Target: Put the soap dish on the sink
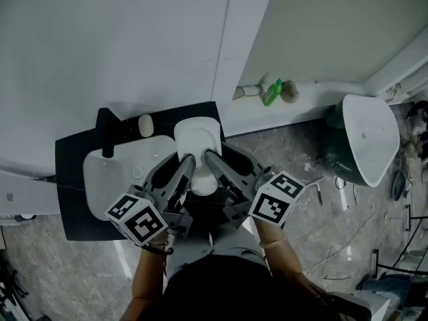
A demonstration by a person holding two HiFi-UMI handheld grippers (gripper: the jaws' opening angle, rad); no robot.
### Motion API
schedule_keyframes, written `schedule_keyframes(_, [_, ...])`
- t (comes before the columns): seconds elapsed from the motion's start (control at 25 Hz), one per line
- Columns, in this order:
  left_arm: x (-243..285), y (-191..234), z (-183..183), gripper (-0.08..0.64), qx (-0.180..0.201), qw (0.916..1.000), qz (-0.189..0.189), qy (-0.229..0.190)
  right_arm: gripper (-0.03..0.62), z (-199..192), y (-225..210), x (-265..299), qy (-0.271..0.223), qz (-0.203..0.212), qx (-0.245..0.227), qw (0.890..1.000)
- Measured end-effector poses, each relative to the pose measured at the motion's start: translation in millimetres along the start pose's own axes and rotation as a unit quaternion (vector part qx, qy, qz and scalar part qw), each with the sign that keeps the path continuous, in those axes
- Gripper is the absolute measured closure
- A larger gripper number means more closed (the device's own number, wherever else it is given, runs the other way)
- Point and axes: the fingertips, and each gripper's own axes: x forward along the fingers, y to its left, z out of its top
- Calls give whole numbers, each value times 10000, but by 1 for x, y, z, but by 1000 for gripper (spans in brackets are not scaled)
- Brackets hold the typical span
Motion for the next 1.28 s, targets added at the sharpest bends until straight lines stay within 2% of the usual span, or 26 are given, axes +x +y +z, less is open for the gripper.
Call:
schedule_keyframes(0.2, [10,7,1,436,50,9999,143,18,459,1,-13,6,140,15,154,9998])
schedule_keyframes(0.4, [76,89,-9,436,-249,9989,373,100,459,-13,-107,58,475,-46,401,9981])
schedule_keyframes(0.64, [108,143,-16,436,-335,9972,643,156,459,-30,-159,94,713,-23,636,9954])
schedule_keyframes(0.88, [120,182,-22,436,-502,9950,829,229,459,-49,-189,120,940,-62,765,9926])
schedule_keyframes(1.28, [139,247,-62,434,-727,9891,1149,570,459,-101,-246,141,1405,-252,1163,9829])
